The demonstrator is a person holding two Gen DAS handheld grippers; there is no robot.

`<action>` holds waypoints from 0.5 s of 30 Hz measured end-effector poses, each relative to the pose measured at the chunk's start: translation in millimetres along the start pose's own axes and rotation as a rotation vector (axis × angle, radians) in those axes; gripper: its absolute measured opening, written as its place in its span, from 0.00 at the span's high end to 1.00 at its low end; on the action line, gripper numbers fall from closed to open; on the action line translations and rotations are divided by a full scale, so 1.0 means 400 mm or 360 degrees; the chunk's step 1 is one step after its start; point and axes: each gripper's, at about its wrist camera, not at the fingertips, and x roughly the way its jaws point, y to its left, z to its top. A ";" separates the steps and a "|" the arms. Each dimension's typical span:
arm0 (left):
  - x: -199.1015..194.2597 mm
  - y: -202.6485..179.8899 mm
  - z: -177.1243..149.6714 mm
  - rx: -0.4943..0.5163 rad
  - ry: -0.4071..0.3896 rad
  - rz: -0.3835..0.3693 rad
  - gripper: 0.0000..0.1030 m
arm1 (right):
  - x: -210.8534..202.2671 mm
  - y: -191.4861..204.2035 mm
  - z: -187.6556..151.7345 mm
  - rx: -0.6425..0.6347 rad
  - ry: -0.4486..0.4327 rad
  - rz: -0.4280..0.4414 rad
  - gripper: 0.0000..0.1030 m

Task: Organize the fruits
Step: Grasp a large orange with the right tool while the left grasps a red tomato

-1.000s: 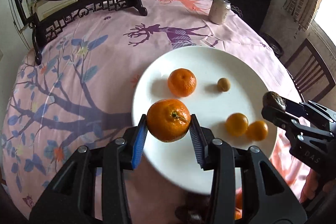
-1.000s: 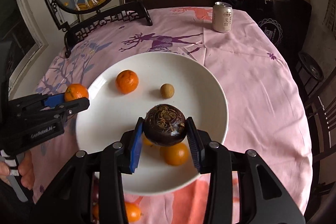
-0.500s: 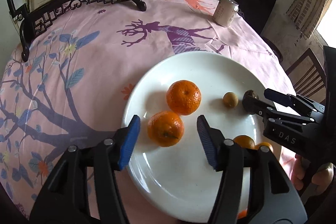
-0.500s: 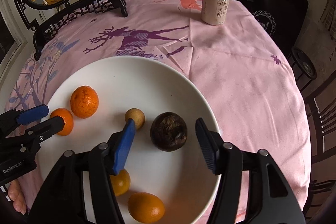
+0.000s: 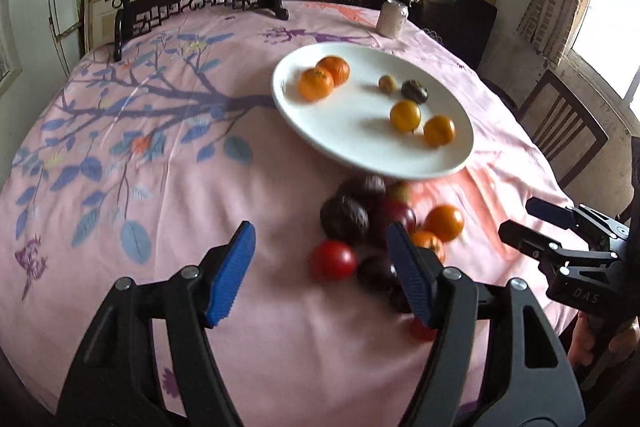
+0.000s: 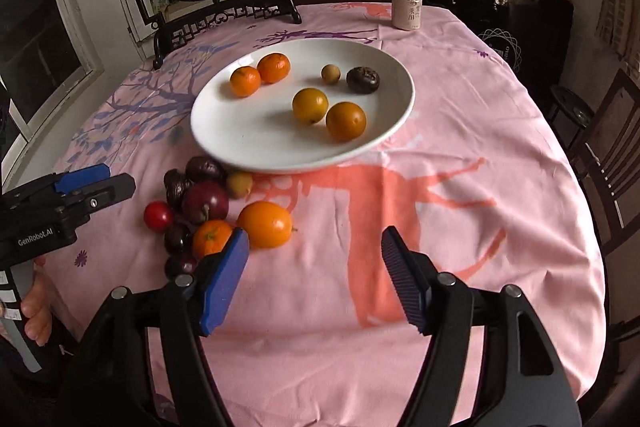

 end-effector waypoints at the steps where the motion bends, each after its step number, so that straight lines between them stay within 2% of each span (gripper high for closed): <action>1: 0.001 -0.001 -0.017 0.0008 0.0024 -0.0011 0.32 | -0.003 0.011 -0.011 -0.0007 0.0002 -0.0014 0.33; 7: -0.029 -0.007 -0.073 0.0011 0.0031 -0.0039 0.32 | -0.011 0.049 -0.036 -0.0065 0.0020 -0.0050 0.33; 10: -0.034 -0.011 -0.088 0.0028 0.0042 -0.0043 0.32 | 0.002 0.046 -0.042 -0.0062 0.0037 -0.0044 0.33; 13: -0.027 -0.010 -0.095 0.0036 0.0060 -0.0034 0.32 | 0.021 0.044 -0.033 -0.0085 -0.0012 -0.0044 0.33; 15: -0.021 -0.006 -0.098 0.0034 0.0073 -0.0018 0.32 | 0.050 0.042 -0.027 -0.0097 0.0020 -0.0051 0.33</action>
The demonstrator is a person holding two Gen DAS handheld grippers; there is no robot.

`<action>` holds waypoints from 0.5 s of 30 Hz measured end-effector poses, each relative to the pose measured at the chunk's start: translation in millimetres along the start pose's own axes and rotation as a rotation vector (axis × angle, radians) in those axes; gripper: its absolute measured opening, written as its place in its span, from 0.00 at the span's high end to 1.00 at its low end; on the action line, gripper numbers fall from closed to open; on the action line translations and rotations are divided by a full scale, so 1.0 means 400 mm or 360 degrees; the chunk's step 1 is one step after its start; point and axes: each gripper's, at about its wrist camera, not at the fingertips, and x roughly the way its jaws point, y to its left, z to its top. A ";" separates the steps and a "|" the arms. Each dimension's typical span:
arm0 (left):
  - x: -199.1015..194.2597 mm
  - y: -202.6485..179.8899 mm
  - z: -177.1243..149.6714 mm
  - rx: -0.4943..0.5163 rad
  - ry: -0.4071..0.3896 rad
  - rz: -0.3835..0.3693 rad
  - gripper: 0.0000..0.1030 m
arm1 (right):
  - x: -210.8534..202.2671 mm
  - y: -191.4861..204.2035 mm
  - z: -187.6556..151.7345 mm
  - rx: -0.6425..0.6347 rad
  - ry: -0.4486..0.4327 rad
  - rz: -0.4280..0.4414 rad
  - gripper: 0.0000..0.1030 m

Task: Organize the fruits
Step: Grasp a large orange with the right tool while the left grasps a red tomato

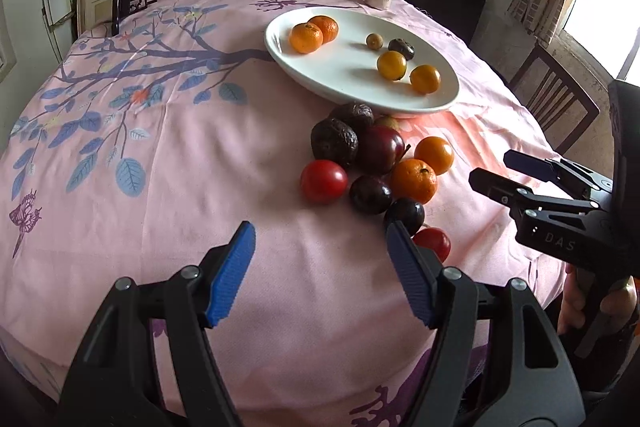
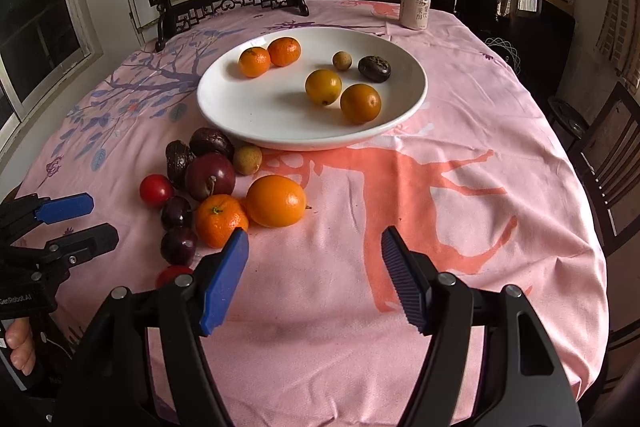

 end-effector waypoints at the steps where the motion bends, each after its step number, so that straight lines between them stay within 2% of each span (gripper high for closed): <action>1: 0.003 0.003 -0.002 -0.0001 0.0005 0.0013 0.32 | 0.012 0.000 0.002 -0.0005 0.0017 0.0013 0.33; 3: 0.009 0.013 -0.008 -0.0010 0.0018 0.0030 0.32 | 0.030 0.006 0.005 -0.0034 0.0036 0.0043 0.33; 8: 0.025 0.026 -0.020 -0.0006 0.0063 0.0053 0.32 | 0.075 0.029 0.021 -0.0136 0.0062 -0.0019 0.33; 12: 0.036 0.032 -0.029 -0.0013 0.0093 0.0062 0.32 | 0.112 0.041 0.047 -0.0177 0.0071 -0.0004 0.33; 13: 0.038 0.030 -0.031 -0.0015 0.0102 0.0056 0.32 | 0.119 0.040 0.054 -0.0170 0.0076 0.0031 0.36; 15: 0.039 0.020 -0.034 -0.0009 0.0121 0.0024 0.32 | 0.130 0.034 0.066 -0.0133 0.0105 0.0132 0.53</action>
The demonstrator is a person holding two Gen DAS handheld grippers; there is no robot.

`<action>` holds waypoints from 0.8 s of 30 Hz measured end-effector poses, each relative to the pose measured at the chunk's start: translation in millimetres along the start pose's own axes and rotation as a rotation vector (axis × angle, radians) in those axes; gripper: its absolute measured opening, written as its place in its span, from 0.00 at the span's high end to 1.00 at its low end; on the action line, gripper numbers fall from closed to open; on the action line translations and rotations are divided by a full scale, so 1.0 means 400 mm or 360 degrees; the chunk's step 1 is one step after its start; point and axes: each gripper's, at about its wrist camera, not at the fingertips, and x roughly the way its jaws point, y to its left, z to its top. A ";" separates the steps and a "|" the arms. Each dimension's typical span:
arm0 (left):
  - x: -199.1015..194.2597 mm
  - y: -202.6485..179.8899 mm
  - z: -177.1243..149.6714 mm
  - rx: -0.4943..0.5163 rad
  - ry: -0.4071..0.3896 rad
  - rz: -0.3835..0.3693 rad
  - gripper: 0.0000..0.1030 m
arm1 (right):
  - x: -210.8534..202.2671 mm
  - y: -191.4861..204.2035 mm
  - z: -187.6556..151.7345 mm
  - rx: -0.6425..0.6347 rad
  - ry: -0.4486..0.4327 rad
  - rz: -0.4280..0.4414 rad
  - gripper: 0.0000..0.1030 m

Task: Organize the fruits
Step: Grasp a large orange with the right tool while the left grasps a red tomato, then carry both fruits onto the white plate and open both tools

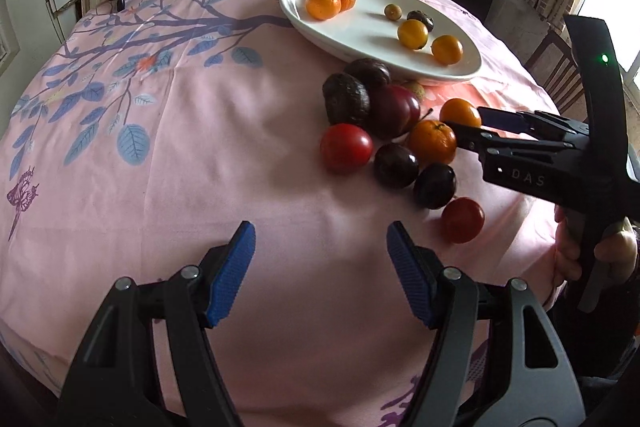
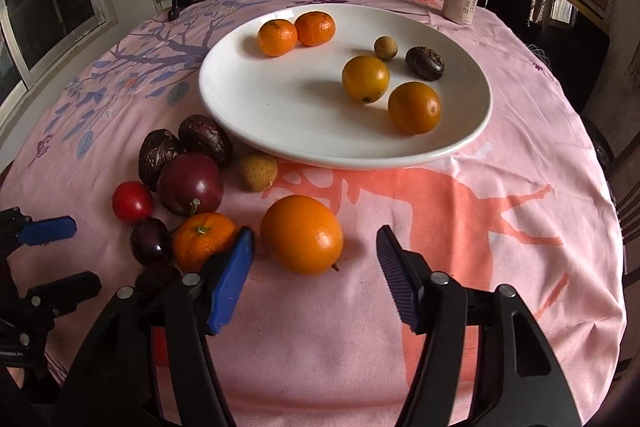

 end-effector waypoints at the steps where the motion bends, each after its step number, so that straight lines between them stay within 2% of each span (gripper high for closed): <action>1: -0.001 -0.008 -0.002 0.0011 0.0007 -0.0017 0.32 | 0.003 -0.004 0.004 0.0019 0.0022 0.0062 0.61; 5: -0.010 -0.055 -0.014 0.0098 0.0016 -0.0061 0.32 | -0.014 -0.006 -0.008 0.0049 0.0030 0.0041 0.61; 9: -0.001 -0.106 -0.021 0.0171 0.0047 -0.0100 0.32 | -0.090 -0.023 -0.049 0.0103 -0.0060 -0.0022 0.61; 11: 0.008 -0.124 -0.017 0.0171 0.0068 -0.0142 0.32 | -0.125 -0.032 -0.072 0.0106 -0.0100 -0.0081 0.61; 15: 0.028 -0.152 -0.001 0.0131 0.0110 -0.0201 0.35 | -0.160 -0.064 -0.112 0.0156 -0.0108 -0.0077 0.61; 16: 0.034 -0.160 0.002 0.0128 0.0113 -0.0205 0.37 | -0.165 -0.070 -0.120 0.0167 -0.0112 -0.0076 0.61; 18: 0.046 -0.178 0.007 0.0144 0.0119 -0.0183 0.54 | -0.174 -0.080 -0.131 0.0187 -0.0121 -0.0066 0.61; 19: 0.048 -0.188 0.009 0.0156 0.0105 -0.0161 0.58 | -0.177 -0.083 -0.134 0.0196 -0.0124 -0.0058 0.61; 20: 0.052 -0.195 0.012 0.0164 0.0105 -0.0167 0.65 | -0.179 -0.086 -0.138 0.0203 -0.0127 -0.0052 0.61; 24: 0.059 -0.204 0.018 0.0151 0.0092 -0.0173 0.70 | -0.183 -0.083 -0.145 0.0203 -0.0134 -0.0032 0.61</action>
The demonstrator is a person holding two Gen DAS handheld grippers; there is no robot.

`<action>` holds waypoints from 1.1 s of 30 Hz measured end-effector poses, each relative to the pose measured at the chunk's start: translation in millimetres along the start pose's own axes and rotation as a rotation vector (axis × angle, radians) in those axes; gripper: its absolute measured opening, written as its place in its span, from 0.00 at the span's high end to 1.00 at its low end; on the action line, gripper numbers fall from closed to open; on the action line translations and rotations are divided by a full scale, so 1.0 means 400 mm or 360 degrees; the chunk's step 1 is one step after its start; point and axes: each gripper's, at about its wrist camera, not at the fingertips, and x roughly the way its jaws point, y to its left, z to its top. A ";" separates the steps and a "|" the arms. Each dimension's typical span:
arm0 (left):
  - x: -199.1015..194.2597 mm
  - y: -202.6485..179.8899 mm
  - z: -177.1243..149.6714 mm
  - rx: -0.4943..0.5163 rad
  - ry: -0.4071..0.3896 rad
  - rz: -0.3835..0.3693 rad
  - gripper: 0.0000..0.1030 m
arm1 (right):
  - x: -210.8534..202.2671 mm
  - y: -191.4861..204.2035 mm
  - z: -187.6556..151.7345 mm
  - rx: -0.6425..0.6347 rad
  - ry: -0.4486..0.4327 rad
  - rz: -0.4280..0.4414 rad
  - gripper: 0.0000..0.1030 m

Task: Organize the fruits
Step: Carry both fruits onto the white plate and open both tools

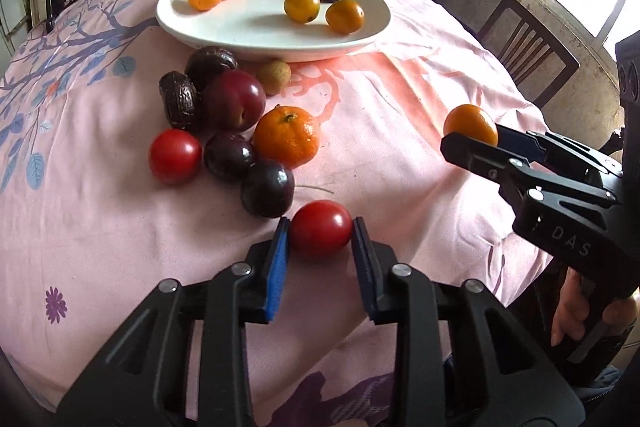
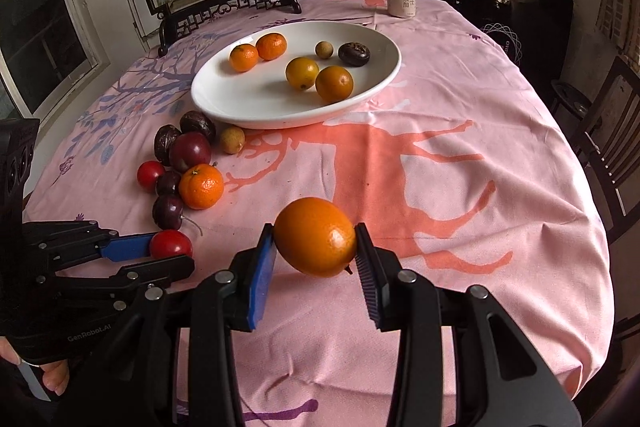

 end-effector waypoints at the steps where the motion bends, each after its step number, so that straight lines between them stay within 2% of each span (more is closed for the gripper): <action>1: -0.001 0.001 0.000 -0.0009 -0.0005 -0.0005 0.70 | 0.000 0.002 -0.002 -0.0003 0.0002 0.0004 0.61; 9: -0.050 0.011 -0.003 -0.0019 -0.0062 -0.0062 0.70 | -0.001 0.026 -0.006 -0.0028 0.0007 0.0022 0.61; 13: -0.109 0.029 0.026 -0.0001 -0.0145 -0.0083 0.70 | 0.001 0.033 0.003 -0.0035 0.0009 0.0020 0.61; 15: -0.131 0.046 0.053 0.0018 -0.0205 -0.0047 0.70 | 0.009 0.033 0.012 -0.0024 0.0015 0.0029 0.61; 20: -0.131 0.101 0.177 0.0013 -0.0261 0.0072 0.70 | 0.030 0.031 0.058 -0.0029 0.0033 0.0029 0.61; 23: -0.101 0.117 0.278 0.0027 -0.0257 0.0101 0.70 | 0.028 0.028 0.128 -0.0064 -0.0016 0.0001 0.61; 27: -0.019 0.129 0.431 0.0012 -0.0205 0.0131 0.70 | 0.069 -0.007 0.256 -0.0018 -0.0046 -0.0019 0.61; 29: 0.036 0.133 0.502 -0.0009 -0.0172 0.0132 0.70 | 0.116 -0.029 0.316 0.0006 -0.0038 -0.0073 0.61; 33: 0.153 0.142 0.598 -0.0040 -0.0076 0.0135 0.70 | 0.227 -0.068 0.393 0.0027 0.0021 -0.0181 0.61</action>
